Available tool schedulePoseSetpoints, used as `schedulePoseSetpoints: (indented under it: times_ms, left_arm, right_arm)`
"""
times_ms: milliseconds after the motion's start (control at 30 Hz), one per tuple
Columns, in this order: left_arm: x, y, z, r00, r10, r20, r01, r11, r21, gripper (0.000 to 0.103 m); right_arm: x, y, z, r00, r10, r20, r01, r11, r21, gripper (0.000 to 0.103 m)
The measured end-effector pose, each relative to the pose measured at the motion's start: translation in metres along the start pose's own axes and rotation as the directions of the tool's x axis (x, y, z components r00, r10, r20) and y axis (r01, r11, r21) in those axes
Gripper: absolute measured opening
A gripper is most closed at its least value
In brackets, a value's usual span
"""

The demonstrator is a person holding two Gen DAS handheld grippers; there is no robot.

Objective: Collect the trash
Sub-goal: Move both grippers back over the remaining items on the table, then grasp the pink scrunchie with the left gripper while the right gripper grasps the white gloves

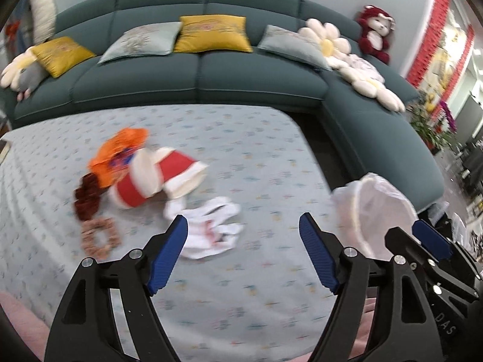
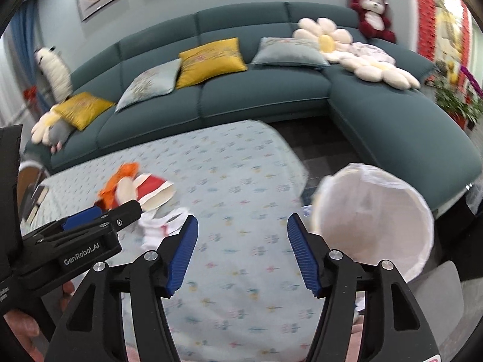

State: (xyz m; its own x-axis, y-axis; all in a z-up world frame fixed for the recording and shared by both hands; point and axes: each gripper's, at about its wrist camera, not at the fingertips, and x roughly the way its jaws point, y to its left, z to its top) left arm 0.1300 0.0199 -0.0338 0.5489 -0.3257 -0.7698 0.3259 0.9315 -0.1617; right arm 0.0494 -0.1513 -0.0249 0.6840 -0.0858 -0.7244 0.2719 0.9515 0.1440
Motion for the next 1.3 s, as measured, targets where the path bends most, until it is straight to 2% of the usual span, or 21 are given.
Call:
schedulePoseSetpoints:
  times_ms: [133,367,700,967,1233,1300]
  left_arm:
    - [-0.001,0.048,-0.009,0.999,0.04,-0.023,-0.042,0.997,-0.063,0.072]
    - [0.0,0.113,-0.021,0.992,0.116,-0.047,-0.121,0.986,-0.113,0.078]
    - [0.025,0.182,-0.035,0.981,0.148,-0.123,-0.171,0.964,-0.203,0.079]
    - [0.056,0.21,-0.035,0.977,0.136,-0.165,-0.176,0.95,-0.258,0.079]
    - [0.084,0.216,-0.042,0.972,0.097,-0.214,-0.155,0.949,-0.276,0.078]
    - [0.089,0.216,-0.043,0.971,0.087,-0.224,-0.15,0.948,-0.281,0.075]
  right_arm:
    - [0.01,0.034,-0.008,0.999,0.025,-0.03,-0.026,0.999,-0.045,0.061]
    - [0.035,0.086,-0.018,0.993,0.061,-0.097,-0.069,0.994,-0.087,0.061]
    - [0.084,0.134,-0.026,0.978,0.081,-0.19,-0.101,0.99,-0.096,0.061]
    - [0.124,0.158,-0.032,0.968,0.053,-0.247,-0.087,0.988,-0.129,0.062]
    - [0.161,0.164,-0.042,0.954,0.017,-0.299,-0.061,0.988,-0.139,0.062]
    - [0.169,0.164,-0.044,0.951,0.008,-0.309,-0.053,0.989,-0.139,0.062]
